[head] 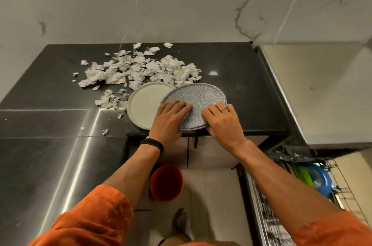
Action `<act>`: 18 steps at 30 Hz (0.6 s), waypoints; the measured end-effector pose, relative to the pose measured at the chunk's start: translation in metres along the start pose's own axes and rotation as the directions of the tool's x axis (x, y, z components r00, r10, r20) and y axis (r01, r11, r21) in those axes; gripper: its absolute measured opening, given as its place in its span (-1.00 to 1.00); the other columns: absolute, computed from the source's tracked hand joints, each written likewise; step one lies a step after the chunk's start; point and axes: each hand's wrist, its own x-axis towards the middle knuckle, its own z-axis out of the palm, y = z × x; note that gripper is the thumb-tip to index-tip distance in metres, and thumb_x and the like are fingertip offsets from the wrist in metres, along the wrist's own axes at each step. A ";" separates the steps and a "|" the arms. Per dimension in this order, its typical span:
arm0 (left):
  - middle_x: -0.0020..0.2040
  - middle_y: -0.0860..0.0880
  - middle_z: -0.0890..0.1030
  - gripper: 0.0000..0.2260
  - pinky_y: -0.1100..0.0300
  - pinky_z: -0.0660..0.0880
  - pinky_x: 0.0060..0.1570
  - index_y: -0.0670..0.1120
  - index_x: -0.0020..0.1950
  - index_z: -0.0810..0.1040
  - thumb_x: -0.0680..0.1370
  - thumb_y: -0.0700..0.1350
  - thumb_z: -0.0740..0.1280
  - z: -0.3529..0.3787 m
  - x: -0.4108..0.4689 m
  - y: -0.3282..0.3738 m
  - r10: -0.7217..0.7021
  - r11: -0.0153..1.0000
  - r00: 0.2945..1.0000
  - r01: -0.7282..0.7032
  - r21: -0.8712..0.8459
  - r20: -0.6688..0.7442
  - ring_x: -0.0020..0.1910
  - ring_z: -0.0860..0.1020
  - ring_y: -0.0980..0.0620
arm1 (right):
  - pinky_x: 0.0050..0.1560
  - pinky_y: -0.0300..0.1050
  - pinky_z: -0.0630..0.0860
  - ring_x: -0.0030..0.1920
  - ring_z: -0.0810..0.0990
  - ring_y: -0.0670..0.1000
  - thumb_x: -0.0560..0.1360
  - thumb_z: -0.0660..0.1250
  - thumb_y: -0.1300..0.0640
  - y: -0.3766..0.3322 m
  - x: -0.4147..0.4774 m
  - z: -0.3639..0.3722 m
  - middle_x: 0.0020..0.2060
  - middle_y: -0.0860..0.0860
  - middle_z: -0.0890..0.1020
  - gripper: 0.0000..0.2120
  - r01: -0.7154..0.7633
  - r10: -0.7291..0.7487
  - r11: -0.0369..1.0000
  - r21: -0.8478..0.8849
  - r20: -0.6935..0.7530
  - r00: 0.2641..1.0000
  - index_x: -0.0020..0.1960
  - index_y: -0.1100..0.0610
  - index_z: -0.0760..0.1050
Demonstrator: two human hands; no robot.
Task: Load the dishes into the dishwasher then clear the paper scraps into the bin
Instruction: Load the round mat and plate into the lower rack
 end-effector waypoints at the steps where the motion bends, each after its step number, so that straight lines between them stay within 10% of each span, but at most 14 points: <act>1: 0.40 -0.02 0.51 -0.32 -0.04 0.30 0.40 0.03 0.47 0.44 0.36 -0.23 0.45 0.001 0.009 0.013 0.043 0.999 0.999 -0.044 -0.015 -0.029 0.39 0.44 -0.09 | -0.13 0.01 0.37 -0.13 0.48 0.10 0.50 0.33 0.21 0.009 -0.012 -0.010 -0.18 0.01 0.53 -0.90 -0.030 0.030 1.000 -0.006 -0.011 0.999 -0.03 0.07 0.44; 12: 0.17 0.05 0.66 -0.56 -0.09 0.47 0.20 0.03 0.25 0.63 0.40 -0.26 0.33 0.032 0.075 0.228 0.553 0.817 0.828 -0.520 -0.250 0.086 0.19 0.59 -0.07 | 0.15 0.02 0.39 0.22 0.43 0.10 0.33 0.39 -0.19 0.109 -0.202 -0.116 0.20 0.00 0.52 -0.43 -0.459 0.459 0.887 -0.040 0.163 0.873 0.27 0.03 0.50; 18: -0.07 0.04 0.66 -0.74 0.02 0.40 0.13 -0.01 0.01 0.64 0.38 -0.27 0.38 0.071 0.071 0.343 0.692 0.700 0.720 -0.650 -0.296 0.053 0.00 0.62 -0.08 | -0.38 -0.09 0.56 -0.25 0.66 0.06 0.54 0.17 -0.11 0.126 -0.317 -0.131 -0.07 0.00 0.68 -0.65 -0.611 0.601 0.791 -0.035 0.231 0.765 0.13 0.09 0.57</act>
